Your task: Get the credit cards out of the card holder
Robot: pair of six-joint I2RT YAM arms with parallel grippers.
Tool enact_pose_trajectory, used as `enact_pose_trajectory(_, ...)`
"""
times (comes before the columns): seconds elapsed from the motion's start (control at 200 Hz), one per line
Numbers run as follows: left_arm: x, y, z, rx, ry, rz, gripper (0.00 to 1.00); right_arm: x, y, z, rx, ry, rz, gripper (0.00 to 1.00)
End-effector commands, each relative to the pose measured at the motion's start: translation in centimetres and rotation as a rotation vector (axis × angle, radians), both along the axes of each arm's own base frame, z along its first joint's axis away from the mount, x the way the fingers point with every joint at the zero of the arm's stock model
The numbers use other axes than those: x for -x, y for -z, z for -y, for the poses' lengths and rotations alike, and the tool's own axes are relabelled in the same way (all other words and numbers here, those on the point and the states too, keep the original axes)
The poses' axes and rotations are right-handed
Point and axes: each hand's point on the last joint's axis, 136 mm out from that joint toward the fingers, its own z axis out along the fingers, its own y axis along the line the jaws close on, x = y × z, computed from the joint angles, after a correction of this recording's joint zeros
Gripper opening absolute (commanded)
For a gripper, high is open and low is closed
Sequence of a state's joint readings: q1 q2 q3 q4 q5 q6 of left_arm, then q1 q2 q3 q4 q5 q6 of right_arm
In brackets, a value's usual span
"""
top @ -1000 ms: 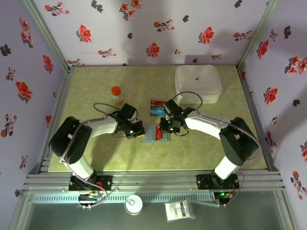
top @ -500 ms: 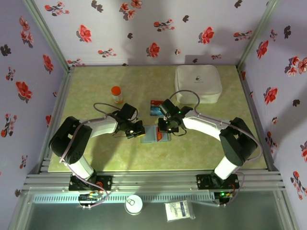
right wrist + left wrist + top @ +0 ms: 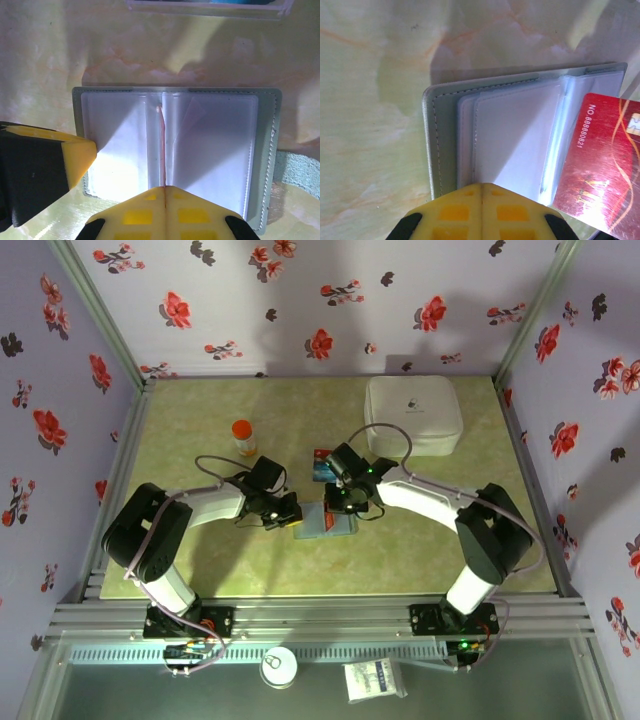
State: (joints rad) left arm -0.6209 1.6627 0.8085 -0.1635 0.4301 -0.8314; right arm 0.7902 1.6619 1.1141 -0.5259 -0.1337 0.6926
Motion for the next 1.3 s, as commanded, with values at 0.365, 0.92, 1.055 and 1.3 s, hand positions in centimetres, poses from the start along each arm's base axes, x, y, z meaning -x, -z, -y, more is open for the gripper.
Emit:
enact_pose_trajectory(0.365,0.3,0.5,-0.7,0.004,0.005,-0.006,0.0,0.2,1.1,-0.9,0.045,-0.041,-0.03,0.07)
enact_pose_trajectory(0.92,0.2,0.6,-0.9,0.005,0.003,-0.008,0.0,1.1,1.6,-1.2,0.002,-0.016,-0.063,0.15)
enact_pose_trajectory(1.055,0.1,0.6,-1.0,0.004,0.002,-0.007,0.0,1.1,1.7,-1.2,0.002,-0.013,-0.064,0.13)
enact_pose_trajectory(1.3,0.0,0.7,-1.2,0.0,0.001,-0.009,0.0,0.8,0.9,-0.9,0.008,-0.008,-0.036,0.06)
